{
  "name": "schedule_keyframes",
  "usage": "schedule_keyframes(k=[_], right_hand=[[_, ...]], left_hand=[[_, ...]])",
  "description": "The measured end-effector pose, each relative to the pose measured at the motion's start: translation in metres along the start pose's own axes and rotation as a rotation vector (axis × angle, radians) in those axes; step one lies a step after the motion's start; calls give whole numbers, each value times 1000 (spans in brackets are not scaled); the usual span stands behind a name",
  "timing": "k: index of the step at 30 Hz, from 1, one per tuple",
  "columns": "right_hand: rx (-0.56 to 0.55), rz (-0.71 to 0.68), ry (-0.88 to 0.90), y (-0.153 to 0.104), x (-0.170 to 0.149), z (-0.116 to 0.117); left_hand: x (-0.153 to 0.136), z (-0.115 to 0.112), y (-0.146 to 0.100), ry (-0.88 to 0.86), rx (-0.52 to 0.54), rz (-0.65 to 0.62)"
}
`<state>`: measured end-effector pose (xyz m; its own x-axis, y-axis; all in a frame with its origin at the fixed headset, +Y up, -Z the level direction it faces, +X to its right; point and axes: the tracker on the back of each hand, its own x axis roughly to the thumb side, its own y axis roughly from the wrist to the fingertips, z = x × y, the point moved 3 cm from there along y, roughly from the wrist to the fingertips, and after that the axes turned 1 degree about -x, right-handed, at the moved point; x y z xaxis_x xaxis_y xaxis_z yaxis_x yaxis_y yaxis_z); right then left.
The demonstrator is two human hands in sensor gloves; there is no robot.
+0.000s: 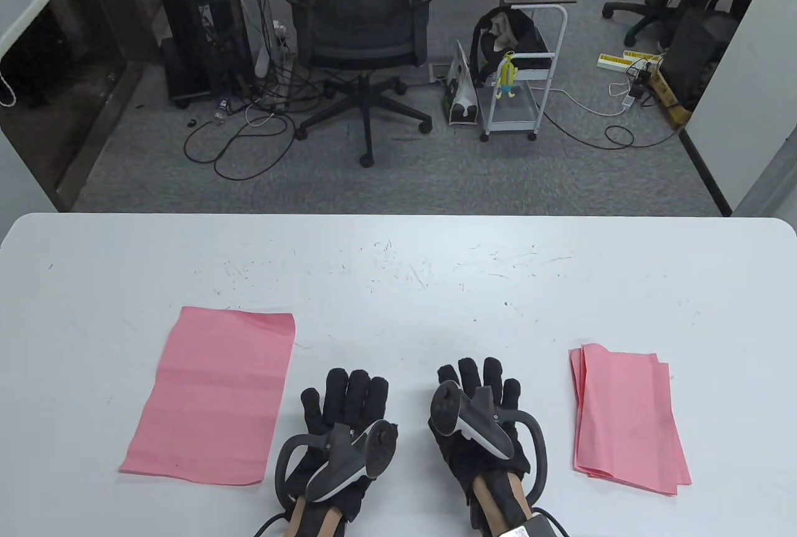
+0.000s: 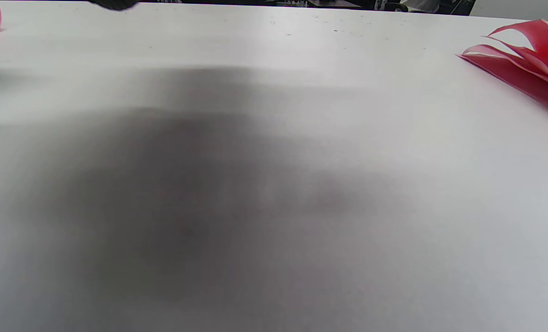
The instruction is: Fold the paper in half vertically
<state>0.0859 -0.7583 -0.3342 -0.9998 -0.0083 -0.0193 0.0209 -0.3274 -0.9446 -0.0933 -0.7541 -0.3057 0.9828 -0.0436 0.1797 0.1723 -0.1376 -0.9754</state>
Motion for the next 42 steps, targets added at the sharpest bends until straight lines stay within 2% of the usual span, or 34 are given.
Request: schedule_keyframes(k=[12, 19, 23, 25, 29, 34, 38, 42], right_hand=[[-13, 9, 49, -3, -13, 3], [-25, -7, 51, -4, -17, 4], [-30, -5, 80, -3, -24, 3], [-28, -10, 86, -2, -26, 4], [-16, -11, 90, -2, -25, 6], [-9, -8, 94, -2, -25, 6], [-5, -10, 100, -1, -24, 6], [-2, -23, 105, -3, -23, 7]], left_hand=[[7, -3, -1, 29, -10, -9], [0, 6, 1, -20, 0, 32], [-12, 9, 10, -45, -63, 74], [-25, 11, 13, -35, -90, 95], [-76, 17, 18, -6, -143, 221], [-146, 15, 18, -139, -240, 383], [-185, 4, 18, -210, -305, 489], [-211, -16, 21, -292, -387, 587]])
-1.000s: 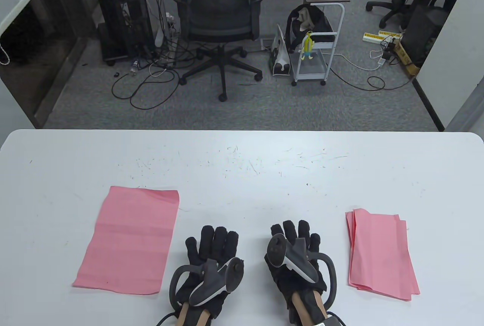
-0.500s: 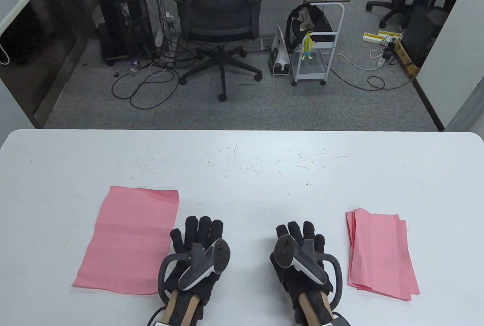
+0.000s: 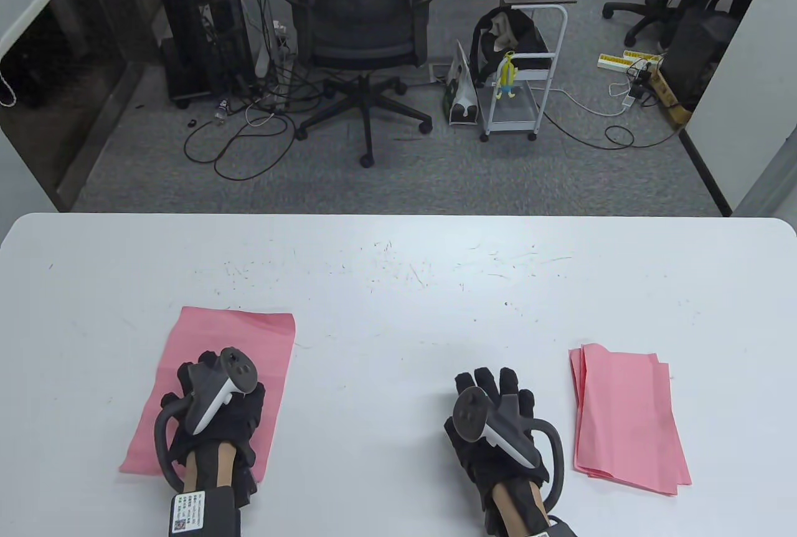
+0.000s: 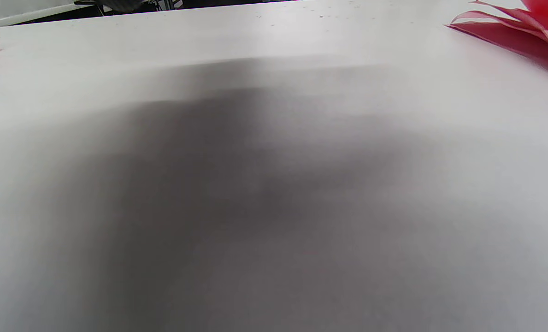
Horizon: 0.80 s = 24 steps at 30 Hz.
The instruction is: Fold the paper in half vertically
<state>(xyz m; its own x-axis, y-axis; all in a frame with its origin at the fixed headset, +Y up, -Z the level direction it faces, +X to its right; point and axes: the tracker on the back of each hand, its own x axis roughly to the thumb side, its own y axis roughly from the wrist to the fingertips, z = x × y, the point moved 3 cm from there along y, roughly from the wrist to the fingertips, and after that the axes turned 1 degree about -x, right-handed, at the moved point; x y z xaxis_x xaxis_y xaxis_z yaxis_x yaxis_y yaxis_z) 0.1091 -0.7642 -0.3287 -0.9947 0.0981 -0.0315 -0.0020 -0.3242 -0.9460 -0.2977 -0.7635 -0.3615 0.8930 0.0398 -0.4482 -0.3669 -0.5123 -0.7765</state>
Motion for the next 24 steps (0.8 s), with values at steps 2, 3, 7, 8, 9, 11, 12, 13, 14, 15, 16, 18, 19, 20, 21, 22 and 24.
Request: schedule_keyframes(k=[2, 3, 7, 8, 9, 11, 12, 13, 14, 15, 16, 18, 19, 20, 21, 22, 24], right_hand=[[-1, -4, 1, -1, 0, 0], [-2, -5, 2, -1, 0, 0], [-6, -11, 11, -1, 0, -1], [-4, -13, 9, -1, 0, 0], [1, -14, 3, -1, 1, 0], [2, -13, -3, -1, 1, 1], [2, -12, -2, -1, 1, 1], [2, -12, 2, 0, 1, 1], [2, -11, 5, 0, 1, 1], [1, -10, 5, 0, 0, 1], [2, -9, 3, 0, 0, 1], [3, -7, -2, -1, 0, 1], [4, -7, -4, -1, 0, 1], [5, -7, -5, -1, 0, 1], [5, -6, -6, -1, 0, 1], [4, -5, -6, -1, 0, 0], [5, -3, -5, -1, 0, 1]], left_hand=[[-7, -6, 9, -31, -40, 25], [-10, -9, 12, -33, -55, 38], [-18, -20, 22, -24, -98, 65], [-19, -22, 24, -29, -108, 68], [-21, -25, 25, -23, -125, 80], [-23, -30, 28, -5, -164, 96], [-23, -33, 29, 3, -175, 97], [-22, -35, 29, 24, -171, 101], [-21, -35, 29, 33, -164, 100], [-21, -35, 29, 38, -164, 103], [-21, -35, 29, 36, -168, 102], [-19, -35, 30, 45, -172, 103], [-18, -36, 30, 51, -173, 104], [-16, -36, 29, 55, -173, 101], [-14, -36, 29, 58, -173, 98], [-11, -37, 28, 69, -173, 95], [-4, -38, 27, 85, -171, 86]])
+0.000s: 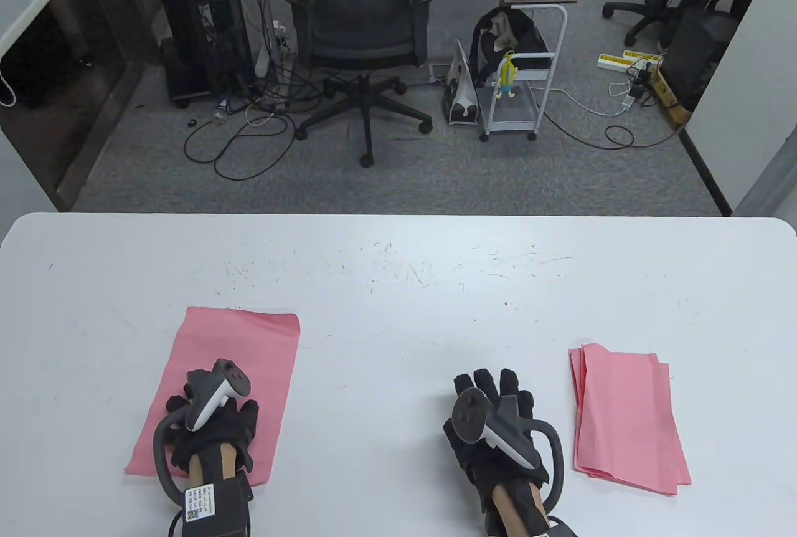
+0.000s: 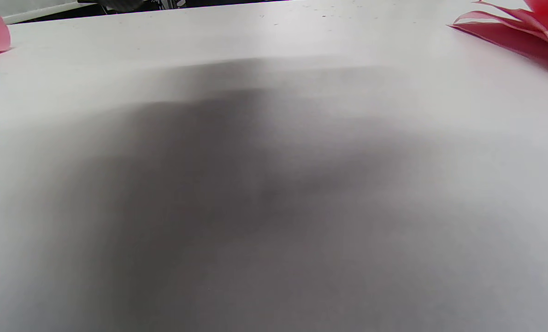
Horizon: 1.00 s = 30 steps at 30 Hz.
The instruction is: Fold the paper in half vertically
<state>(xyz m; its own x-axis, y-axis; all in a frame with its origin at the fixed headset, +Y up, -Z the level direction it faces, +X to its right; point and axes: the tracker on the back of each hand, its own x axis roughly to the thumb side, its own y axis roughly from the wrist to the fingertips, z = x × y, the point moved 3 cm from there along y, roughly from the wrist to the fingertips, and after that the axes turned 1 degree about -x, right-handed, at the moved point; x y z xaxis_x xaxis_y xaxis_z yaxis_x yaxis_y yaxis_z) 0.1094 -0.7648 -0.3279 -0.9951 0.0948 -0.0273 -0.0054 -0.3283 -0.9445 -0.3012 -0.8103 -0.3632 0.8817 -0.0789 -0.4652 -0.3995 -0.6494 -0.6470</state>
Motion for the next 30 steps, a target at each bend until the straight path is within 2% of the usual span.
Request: schedule_keyframes(k=[14, 25, 30], right_hand=[[9, 7, -4, 0, -1, 1], [40, 21, 10, 1, -5, 5], [48, 27, 27, 1, -8, 4]], left_hand=[[69, -14, -22, 131, 0, -64], [145, -42, -59, 220, 0, -148], [166, -54, -72, 216, 2, -150]])
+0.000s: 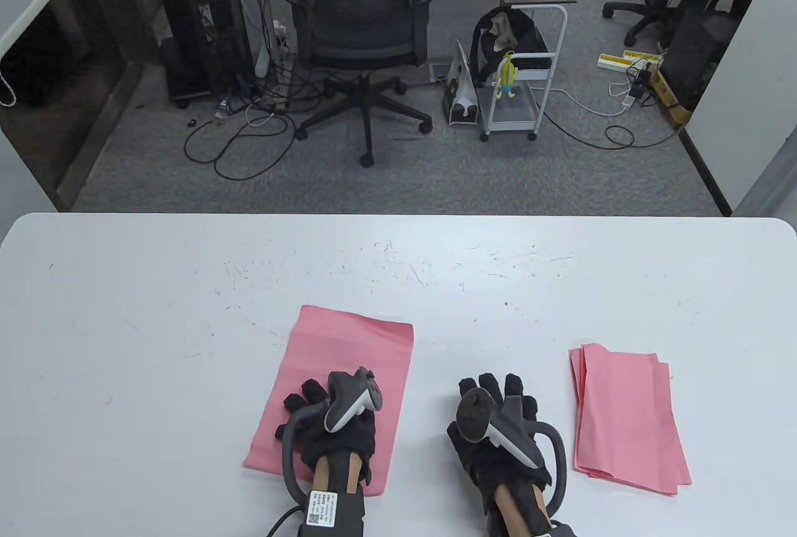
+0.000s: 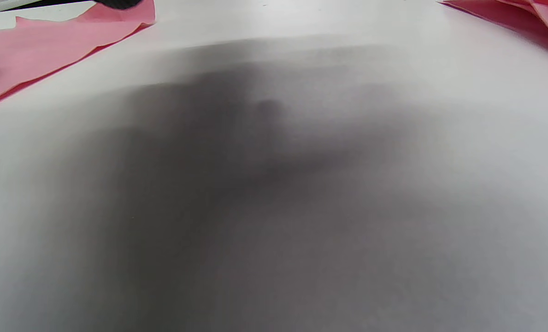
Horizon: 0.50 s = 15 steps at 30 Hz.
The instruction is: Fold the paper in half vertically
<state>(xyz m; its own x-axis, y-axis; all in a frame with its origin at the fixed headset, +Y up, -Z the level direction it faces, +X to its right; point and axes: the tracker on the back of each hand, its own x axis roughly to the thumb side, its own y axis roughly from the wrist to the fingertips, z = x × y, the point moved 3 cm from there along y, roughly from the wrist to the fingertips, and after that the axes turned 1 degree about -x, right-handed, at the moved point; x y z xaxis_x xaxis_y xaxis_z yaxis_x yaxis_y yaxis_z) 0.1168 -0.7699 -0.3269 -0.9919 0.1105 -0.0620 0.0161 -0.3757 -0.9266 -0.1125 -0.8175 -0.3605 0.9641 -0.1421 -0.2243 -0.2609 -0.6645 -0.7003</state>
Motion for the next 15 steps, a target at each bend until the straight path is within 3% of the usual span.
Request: schedule_keyframes(k=[15], right_hand=[[10, 24, 27, 1, -8, -1]], left_hand=[[64, -15, -26, 80, 19, -88]])
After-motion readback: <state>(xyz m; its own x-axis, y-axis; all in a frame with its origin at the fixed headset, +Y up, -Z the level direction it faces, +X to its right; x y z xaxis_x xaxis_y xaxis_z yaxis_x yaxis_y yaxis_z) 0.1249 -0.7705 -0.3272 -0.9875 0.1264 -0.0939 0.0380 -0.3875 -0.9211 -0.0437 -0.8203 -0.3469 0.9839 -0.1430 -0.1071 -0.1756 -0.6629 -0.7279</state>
